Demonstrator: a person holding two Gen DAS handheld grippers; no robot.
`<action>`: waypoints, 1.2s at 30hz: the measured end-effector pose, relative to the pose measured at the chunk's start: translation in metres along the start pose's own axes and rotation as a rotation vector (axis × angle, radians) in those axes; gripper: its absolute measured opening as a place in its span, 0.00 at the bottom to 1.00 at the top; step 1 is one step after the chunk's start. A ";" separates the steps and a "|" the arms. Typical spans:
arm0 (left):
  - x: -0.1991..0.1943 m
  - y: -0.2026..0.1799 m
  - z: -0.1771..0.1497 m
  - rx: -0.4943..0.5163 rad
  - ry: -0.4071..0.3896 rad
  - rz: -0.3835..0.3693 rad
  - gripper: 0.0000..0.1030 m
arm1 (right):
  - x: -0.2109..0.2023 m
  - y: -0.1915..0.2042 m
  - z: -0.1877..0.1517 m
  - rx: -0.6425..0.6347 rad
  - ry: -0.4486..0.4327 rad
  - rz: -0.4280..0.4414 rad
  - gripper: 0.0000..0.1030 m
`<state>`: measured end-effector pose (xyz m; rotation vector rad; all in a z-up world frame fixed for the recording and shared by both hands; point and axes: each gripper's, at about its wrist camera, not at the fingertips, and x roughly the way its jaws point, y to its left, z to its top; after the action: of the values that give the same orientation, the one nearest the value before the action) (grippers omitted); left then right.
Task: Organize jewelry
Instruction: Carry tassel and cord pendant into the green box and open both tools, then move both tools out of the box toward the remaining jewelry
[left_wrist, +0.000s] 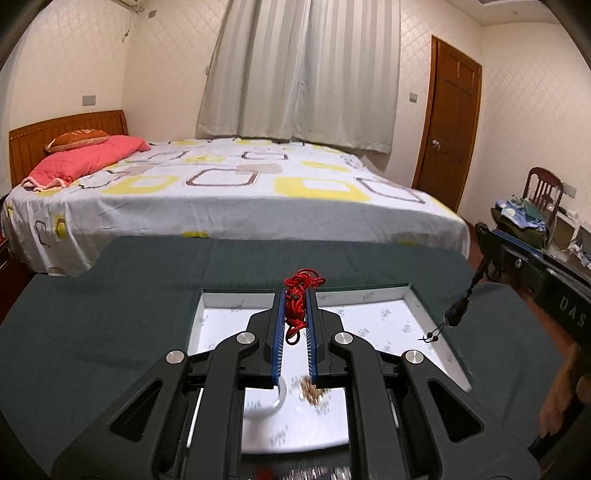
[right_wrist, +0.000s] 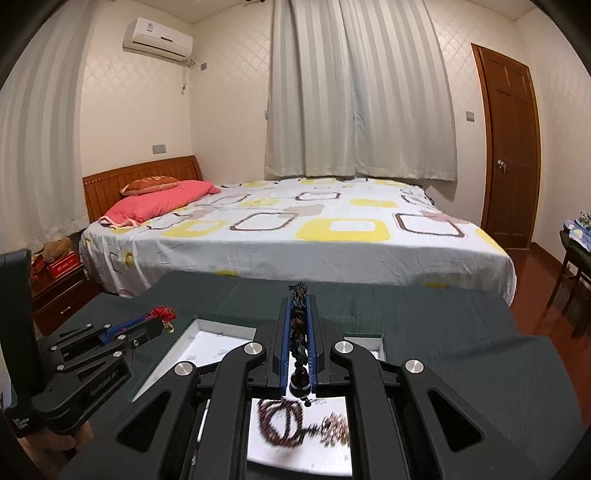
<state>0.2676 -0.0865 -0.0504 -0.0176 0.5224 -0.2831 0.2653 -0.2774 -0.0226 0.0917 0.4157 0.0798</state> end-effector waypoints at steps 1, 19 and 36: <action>0.012 -0.001 0.000 -0.001 0.019 -0.001 0.10 | 0.007 -0.002 -0.002 0.006 0.013 0.000 0.08; 0.130 0.010 -0.018 -0.017 0.309 0.033 0.14 | 0.106 -0.024 -0.055 0.061 0.320 -0.007 0.08; 0.126 0.008 -0.020 0.012 0.282 0.061 0.60 | 0.112 -0.023 -0.059 0.071 0.317 -0.027 0.49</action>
<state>0.3647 -0.1125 -0.1299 0.0508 0.8000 -0.2299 0.3446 -0.2855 -0.1232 0.1440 0.7362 0.0530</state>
